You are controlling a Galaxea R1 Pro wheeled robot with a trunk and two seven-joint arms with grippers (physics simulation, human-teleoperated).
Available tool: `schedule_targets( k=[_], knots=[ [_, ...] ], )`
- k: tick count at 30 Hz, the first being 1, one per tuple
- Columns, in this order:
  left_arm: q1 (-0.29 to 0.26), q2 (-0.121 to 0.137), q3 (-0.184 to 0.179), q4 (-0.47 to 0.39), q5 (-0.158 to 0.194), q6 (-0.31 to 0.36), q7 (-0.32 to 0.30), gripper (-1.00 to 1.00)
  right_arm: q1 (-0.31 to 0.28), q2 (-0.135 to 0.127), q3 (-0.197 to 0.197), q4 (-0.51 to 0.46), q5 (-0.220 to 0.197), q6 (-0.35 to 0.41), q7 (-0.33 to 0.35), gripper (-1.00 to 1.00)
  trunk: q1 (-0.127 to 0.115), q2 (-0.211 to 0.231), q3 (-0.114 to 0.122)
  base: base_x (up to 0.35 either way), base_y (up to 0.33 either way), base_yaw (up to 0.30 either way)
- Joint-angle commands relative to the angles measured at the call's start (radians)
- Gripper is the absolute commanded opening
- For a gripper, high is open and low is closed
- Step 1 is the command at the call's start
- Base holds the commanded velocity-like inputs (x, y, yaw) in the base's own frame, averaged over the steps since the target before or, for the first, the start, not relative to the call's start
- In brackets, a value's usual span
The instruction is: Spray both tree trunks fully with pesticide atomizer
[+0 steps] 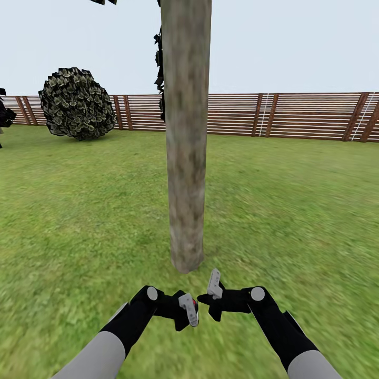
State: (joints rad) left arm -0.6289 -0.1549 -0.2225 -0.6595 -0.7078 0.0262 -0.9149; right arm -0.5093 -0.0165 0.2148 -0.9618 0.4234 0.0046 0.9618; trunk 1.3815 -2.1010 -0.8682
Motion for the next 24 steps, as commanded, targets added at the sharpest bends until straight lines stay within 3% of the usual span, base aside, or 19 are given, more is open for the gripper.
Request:
schedule_targets(
  k=[1, 15, 22, 24],
  knots=[
    [0.000, 0.000, 0.001, 0.000, 0.001, 0.000, 0.000, -1.00, 0.000, 0.000, 0.000, 0.000, 0.000, 0.000, 0.000, -1.00, 0.000, 0.000, 0.000, 0.000, 0.000, 0.000],
    [0.000, -0.006, 0.001, -0.001, 0.001, 0.000, -0.001, -1.00, 0.000, 0.000, 0.000, 0.000, 0.000, 0.000, 0.000, -1.00, 0.000, 0.000, 0.000, 0.000, 0.000, 0.000],
    [-0.002, -0.005, -0.001, 0.000, 0.063, -0.003, -0.001, -1.00, 0.000, 0.000, 0.002, 0.000, 0.000, -0.001, 0.000, -1.00, 0.000, 0.000, 0.000, 0.000, 0.000, 0.000],
    [-0.002, -0.005, -0.001, 0.000, 0.064, -0.003, -0.001, -1.00, 0.000, 0.000, 0.002, 0.000, 0.000, -0.001, 0.000, -1.00, 0.000, 0.000, 0.000, 0.000, 0.000, 0.000]
  ],
)
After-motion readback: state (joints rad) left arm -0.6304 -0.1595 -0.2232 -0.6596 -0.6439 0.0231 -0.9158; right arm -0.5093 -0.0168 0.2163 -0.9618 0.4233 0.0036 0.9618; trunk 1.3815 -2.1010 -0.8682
